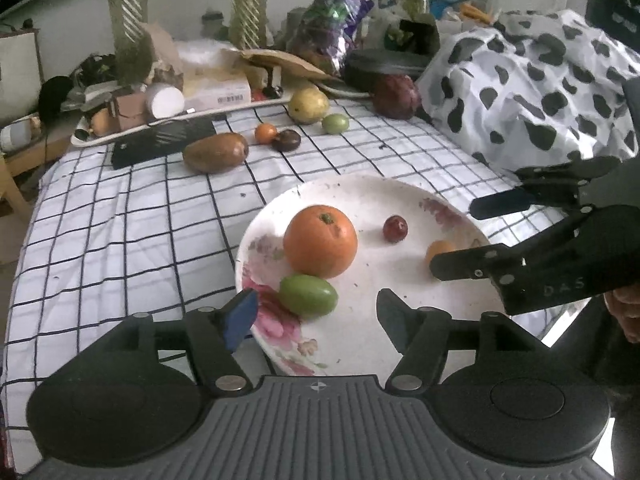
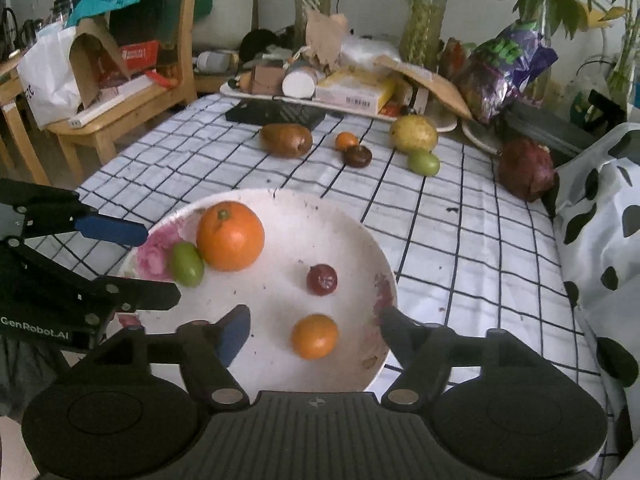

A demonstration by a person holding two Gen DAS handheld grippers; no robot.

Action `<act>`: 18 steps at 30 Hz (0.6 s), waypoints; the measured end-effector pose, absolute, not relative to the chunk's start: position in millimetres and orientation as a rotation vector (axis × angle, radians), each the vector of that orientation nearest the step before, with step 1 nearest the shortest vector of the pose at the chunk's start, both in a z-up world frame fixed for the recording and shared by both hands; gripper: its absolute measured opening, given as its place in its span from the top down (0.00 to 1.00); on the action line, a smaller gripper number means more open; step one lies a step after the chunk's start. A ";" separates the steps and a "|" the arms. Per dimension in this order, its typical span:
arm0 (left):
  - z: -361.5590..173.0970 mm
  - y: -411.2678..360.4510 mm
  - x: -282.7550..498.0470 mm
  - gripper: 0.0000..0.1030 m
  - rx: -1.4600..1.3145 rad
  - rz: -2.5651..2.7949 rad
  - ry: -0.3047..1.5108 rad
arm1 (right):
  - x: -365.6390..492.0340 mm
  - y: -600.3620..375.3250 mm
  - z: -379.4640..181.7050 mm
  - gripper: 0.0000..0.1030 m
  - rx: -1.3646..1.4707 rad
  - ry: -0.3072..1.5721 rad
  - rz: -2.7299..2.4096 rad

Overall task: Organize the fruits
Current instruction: 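Carry the lime and tangerine onto the white plate and open both tools, then lift both open tools off the plate toward the remaining fruits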

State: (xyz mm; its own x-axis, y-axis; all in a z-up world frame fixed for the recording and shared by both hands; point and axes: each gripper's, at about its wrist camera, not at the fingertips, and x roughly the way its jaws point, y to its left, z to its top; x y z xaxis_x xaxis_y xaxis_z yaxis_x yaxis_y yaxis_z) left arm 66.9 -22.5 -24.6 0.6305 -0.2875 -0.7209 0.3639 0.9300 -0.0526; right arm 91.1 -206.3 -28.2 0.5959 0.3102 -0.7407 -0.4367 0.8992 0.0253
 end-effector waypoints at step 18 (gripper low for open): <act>-16.1 -12.6 48.1 0.37 0.049 -0.287 0.798 | 68.7 -217.2 -20.6 0.00 -0.107 0.820 0.289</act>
